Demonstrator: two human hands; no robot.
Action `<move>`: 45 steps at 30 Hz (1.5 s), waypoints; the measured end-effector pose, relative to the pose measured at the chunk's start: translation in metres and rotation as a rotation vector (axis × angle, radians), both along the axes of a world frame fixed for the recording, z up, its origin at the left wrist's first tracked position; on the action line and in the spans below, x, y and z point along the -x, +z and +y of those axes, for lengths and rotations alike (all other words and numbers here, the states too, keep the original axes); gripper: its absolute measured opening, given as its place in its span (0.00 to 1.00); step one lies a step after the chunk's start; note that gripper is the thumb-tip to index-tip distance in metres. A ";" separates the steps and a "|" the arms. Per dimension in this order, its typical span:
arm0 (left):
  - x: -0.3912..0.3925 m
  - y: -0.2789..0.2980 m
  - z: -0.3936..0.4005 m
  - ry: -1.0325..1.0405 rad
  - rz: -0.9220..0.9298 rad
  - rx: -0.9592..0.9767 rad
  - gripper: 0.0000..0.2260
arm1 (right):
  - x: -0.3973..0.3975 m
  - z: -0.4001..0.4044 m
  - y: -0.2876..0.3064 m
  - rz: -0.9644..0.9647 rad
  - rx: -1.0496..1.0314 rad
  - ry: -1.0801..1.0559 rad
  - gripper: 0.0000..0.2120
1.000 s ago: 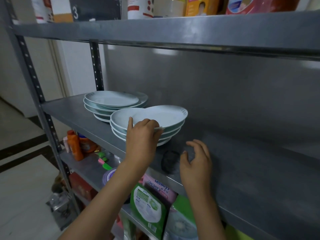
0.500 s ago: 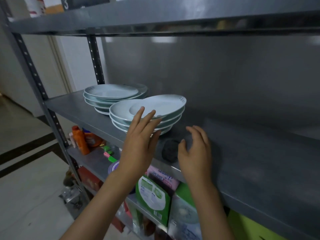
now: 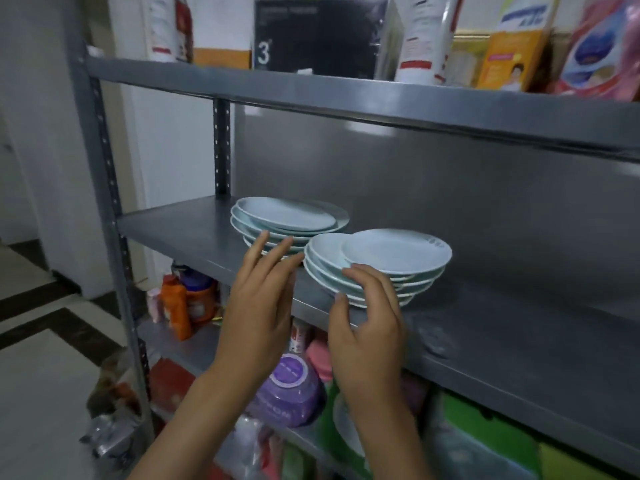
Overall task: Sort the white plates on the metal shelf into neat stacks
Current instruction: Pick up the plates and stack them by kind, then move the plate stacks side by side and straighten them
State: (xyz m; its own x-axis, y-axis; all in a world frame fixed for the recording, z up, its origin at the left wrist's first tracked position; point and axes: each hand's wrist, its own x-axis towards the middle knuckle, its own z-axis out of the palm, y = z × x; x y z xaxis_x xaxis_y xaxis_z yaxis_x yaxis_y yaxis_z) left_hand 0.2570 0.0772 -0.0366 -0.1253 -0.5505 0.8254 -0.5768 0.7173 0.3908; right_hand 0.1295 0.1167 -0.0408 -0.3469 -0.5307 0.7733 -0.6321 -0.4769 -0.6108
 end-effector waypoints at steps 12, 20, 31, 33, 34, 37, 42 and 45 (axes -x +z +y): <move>-0.090 -0.029 -0.100 0.050 0.253 -0.295 0.16 | -0.093 -0.104 -0.025 0.006 -0.424 0.137 0.16; -0.087 -0.023 -0.184 -0.070 0.505 -0.652 0.14 | -0.088 -0.175 -0.040 -0.216 -0.613 0.105 0.24; -0.092 -0.026 -0.281 -0.513 0.801 -1.203 0.11 | -0.103 -0.213 -0.049 -0.503 -0.647 -0.088 0.38; -0.094 -0.025 -0.292 -0.531 0.728 -1.211 0.09 | -0.105 -0.215 -0.046 -0.511 -0.616 -0.118 0.31; -0.095 -0.023 -0.296 -0.544 0.701 -1.209 0.08 | -0.107 -0.213 -0.041 -0.507 -0.597 -0.130 0.26; -0.099 -0.021 -0.307 -0.597 0.694 -1.211 0.09 | -0.113 -0.211 -0.029 -0.501 -0.557 -0.126 0.23; -0.101 -0.024 -0.328 -0.633 0.668 -1.220 0.10 | -0.111 -0.219 -0.024 -0.530 -0.523 -0.102 0.27; -0.102 -0.024 -0.332 -0.603 0.651 -1.204 0.10 | -0.104 -0.218 -0.028 -0.501 -0.599 -0.148 0.24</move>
State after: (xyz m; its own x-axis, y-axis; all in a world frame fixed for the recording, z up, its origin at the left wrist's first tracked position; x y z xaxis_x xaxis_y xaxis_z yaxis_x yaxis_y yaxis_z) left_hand 0.3586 -0.2550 -0.0608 -0.3735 -0.9246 -0.0743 0.1844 -0.1525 0.9710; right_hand 0.2334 -0.1016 -0.0686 -0.6776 -0.7279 0.1046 -0.2457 0.0900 -0.9652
